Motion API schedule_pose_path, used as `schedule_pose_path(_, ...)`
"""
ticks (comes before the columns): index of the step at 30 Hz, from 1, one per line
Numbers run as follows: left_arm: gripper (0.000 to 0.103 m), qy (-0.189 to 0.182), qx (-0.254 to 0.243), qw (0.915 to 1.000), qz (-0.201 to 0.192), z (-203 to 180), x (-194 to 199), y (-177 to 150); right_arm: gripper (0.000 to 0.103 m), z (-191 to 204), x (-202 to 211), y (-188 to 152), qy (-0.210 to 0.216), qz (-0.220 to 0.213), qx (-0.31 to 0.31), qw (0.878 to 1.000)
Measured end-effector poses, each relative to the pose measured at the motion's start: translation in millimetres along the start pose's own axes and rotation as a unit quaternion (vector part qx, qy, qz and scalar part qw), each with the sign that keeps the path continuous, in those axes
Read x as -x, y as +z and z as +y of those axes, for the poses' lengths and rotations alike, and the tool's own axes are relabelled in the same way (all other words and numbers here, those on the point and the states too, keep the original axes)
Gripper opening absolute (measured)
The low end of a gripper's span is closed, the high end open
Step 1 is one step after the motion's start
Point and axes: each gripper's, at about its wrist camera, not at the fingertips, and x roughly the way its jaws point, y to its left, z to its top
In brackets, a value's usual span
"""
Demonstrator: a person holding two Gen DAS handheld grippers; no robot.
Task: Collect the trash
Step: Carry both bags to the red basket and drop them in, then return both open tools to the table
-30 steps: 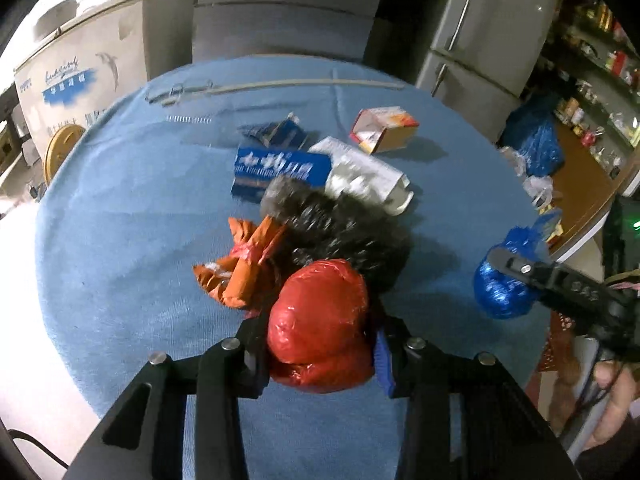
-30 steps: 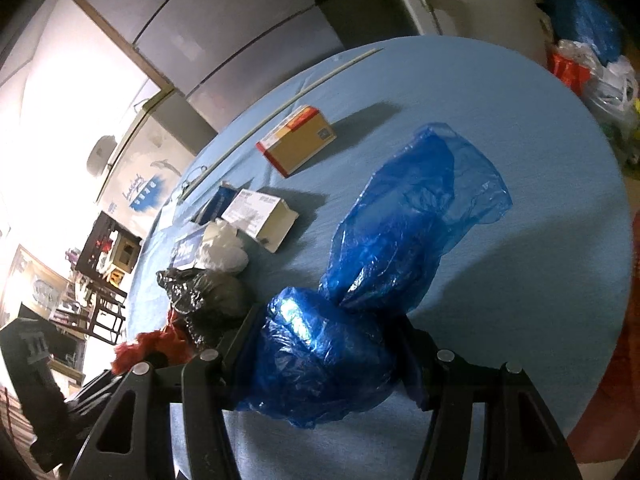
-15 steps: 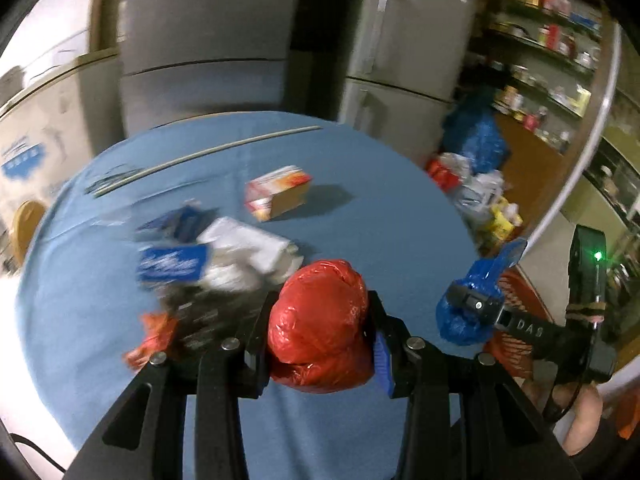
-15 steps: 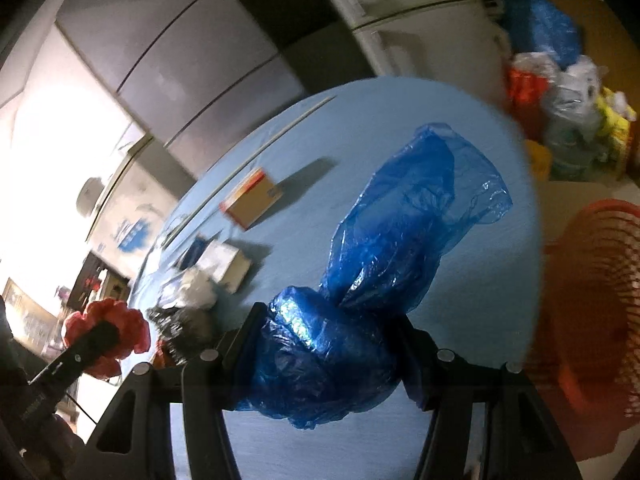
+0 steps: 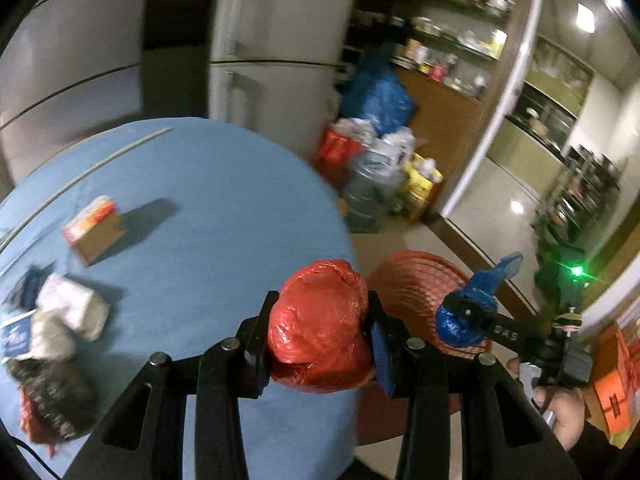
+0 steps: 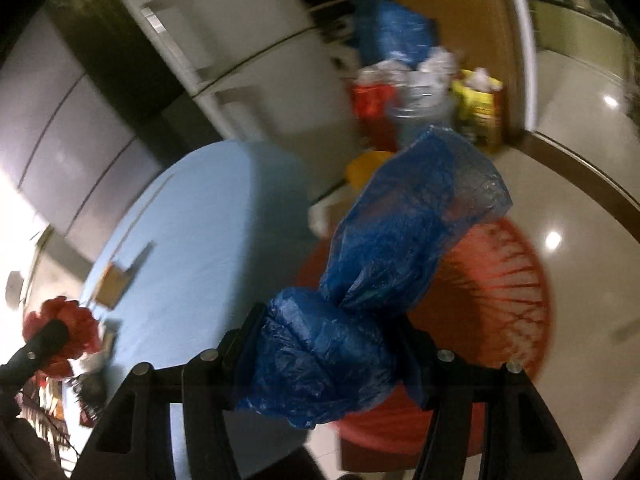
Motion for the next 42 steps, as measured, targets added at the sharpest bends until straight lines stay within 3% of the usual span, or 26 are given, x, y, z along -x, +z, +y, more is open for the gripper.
schedule_pose_path(5,0.042,-0.023,-0.032,0.9990,0.023,-40,-27,5,0.064,-30,-13,4,-0.037,0.018,-0.015,0.999)
schedule_pose_path(8,0.043,-0.031,-0.047,0.9979,0.032,-56,-38,7,0.067,-47,-29,5,-0.048,0.057,-0.012,0.997)
schedule_pose_path(12,0.043,-0.041,-0.054,0.9965,0.050,-68,-54,8,0.081,-56,-41,5,-0.054,0.089,-0.016,0.994)
schedule_pose_path(20,0.045,-0.048,-0.078,0.9925,0.082,-91,-88,6,0.086,-66,-16,9,-0.060,0.045,-0.033,0.997)
schedule_pose_path(22,0.052,-0.053,-0.086,0.9908,0.090,-100,-99,6,0.086,-70,-10,11,-0.065,0.034,-0.043,0.996)
schedule_pose_path(24,0.071,-0.054,-0.090,0.9899,0.096,-105,-108,6,0.086,-72,-5,12,-0.073,0.027,-0.051,0.996)
schedule_pose_path(27,0.073,-0.051,-0.096,0.9880,0.110,-110,-119,5,0.086,-74,3,13,-0.082,0.019,-0.055,0.995)
schedule_pose_path(31,0.073,-0.051,-0.080,0.9896,0.108,-96,-115,5,0.086,-82,4,13,-0.097,0.008,-0.064,0.993)
schedule_pose_path(35,0.074,-0.036,-0.055,0.9942,0.086,-64,-93,4,0.086,-116,-2,14,-0.108,0.000,-0.132,0.985)
schedule_pose_path(39,0.078,-0.019,-0.017,0.9978,0.062,-23,-65,-3,0.086,-153,-26,23,-0.057,0.033,-0.212,0.975)
schedule_pose_path(42,0.078,-0.004,0.009,0.9987,0.050,5,-48,-13,0.086,-144,-46,28,-0.056,0.064,-0.193,0.978)
